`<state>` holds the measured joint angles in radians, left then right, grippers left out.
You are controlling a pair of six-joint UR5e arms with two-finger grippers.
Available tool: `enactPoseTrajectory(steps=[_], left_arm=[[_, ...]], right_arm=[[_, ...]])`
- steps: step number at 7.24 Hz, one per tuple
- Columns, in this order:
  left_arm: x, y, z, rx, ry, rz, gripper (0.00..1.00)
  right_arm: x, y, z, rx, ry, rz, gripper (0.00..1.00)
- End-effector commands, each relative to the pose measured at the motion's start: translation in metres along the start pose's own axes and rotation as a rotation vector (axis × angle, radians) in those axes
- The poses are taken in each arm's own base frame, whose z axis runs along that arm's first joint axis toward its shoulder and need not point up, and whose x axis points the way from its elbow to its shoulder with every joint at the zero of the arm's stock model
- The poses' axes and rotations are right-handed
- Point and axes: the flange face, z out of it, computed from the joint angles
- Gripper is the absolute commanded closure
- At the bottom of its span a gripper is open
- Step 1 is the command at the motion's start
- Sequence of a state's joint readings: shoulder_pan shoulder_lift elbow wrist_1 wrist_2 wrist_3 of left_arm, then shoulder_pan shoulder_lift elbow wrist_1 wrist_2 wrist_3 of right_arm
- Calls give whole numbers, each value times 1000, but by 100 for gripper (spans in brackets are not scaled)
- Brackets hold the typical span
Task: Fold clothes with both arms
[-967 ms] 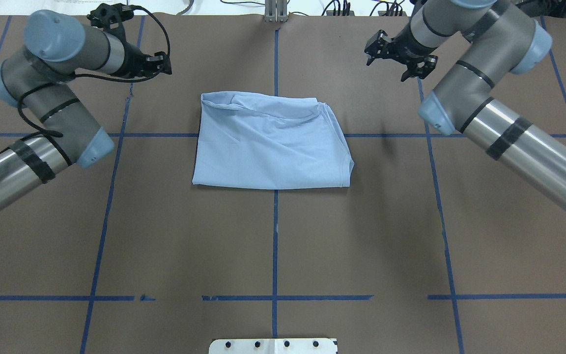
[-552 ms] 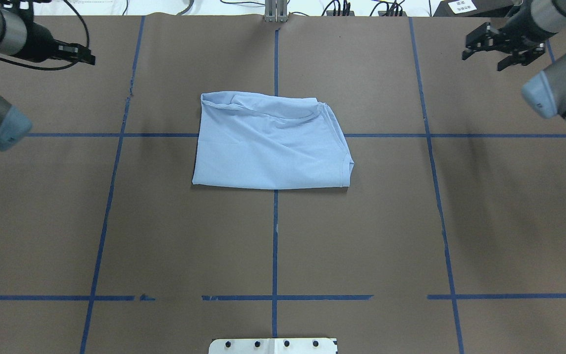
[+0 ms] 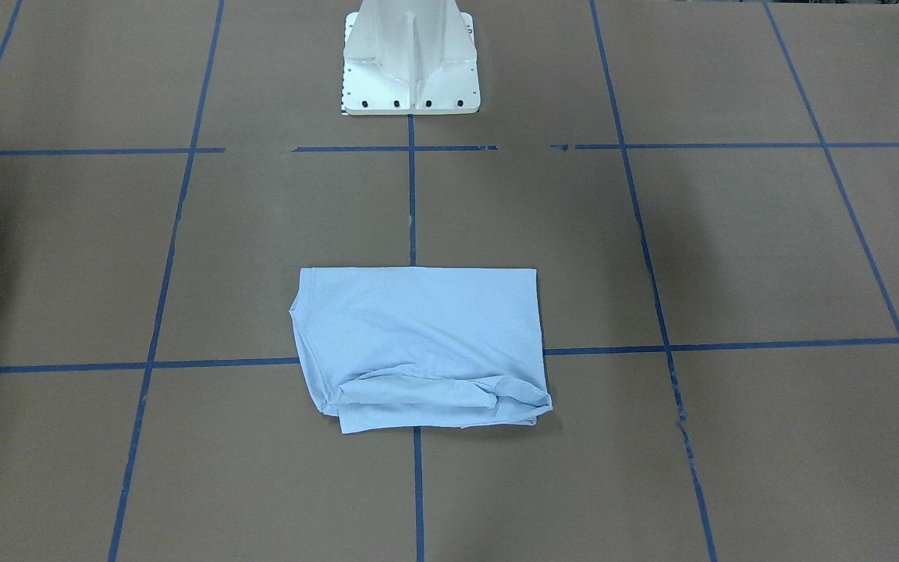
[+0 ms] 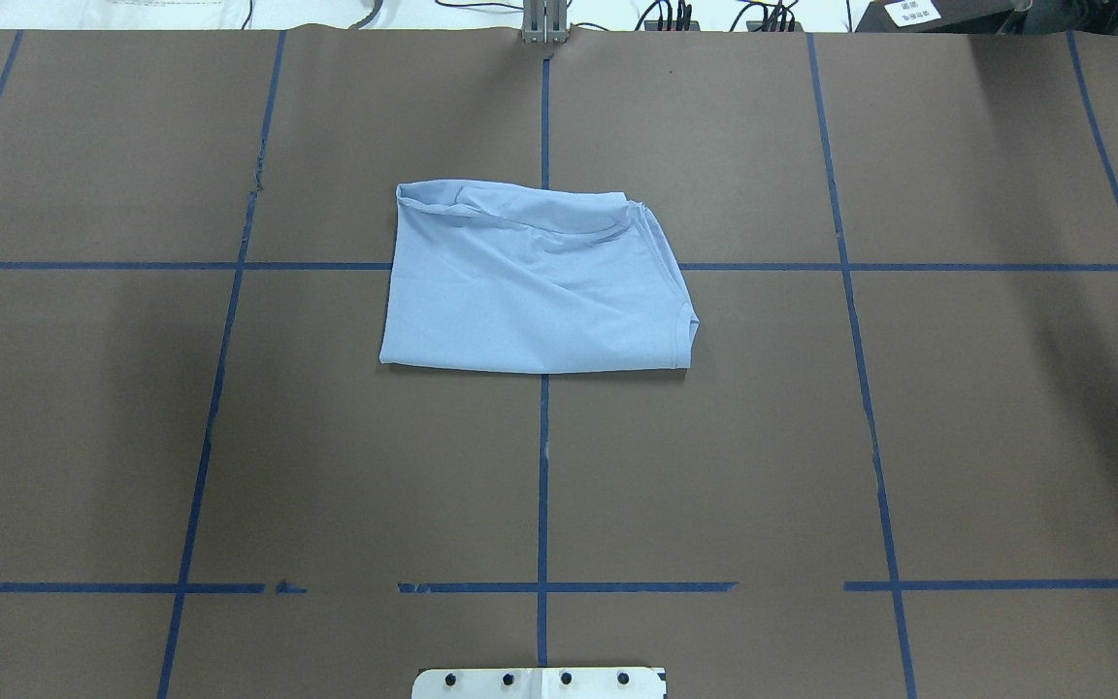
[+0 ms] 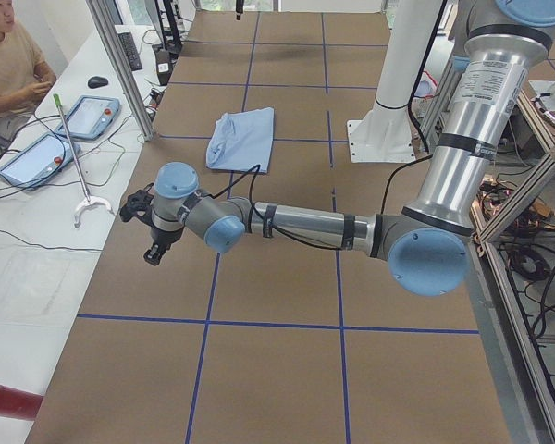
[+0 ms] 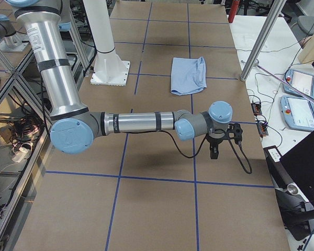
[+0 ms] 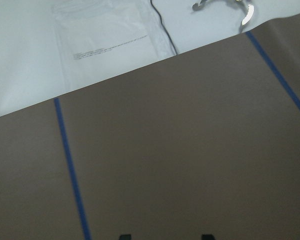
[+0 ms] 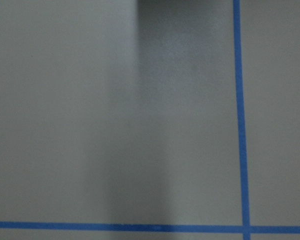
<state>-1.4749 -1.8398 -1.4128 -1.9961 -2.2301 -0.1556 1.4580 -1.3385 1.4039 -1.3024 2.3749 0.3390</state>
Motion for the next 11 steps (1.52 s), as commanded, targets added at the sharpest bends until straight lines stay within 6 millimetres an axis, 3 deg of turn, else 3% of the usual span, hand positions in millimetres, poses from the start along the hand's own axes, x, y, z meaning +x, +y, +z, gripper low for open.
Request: enactPoseTrajectory(steps=[1, 2, 4, 6, 8, 9, 11], left_arm=[[-28, 22, -36, -73, 2, -59, 0], [-20, 67, -54, -97, 18, -90, 0], [-2, 122, -79, -96, 19, -89, 0], [-9, 136, -68, -104, 18, -96, 0], [5, 127, -78, -82, 74, -77, 0], [4, 132, -74, -94, 99, -86, 0], [-2, 144, -68, -118, 101, -103, 0]], right_arm=[[4, 12, -2, -33, 16, 9, 0], [3, 14, -4, -28, 24, 7, 0], [8, 21, -1, -36, 23, 16, 0], [3, 20, -2, -30, 27, 7, 0], [10, 31, 7, -53, 24, 30, 0], [11, 42, 22, -82, 30, 31, 0], [13, 47, 28, -92, 37, 25, 0]])
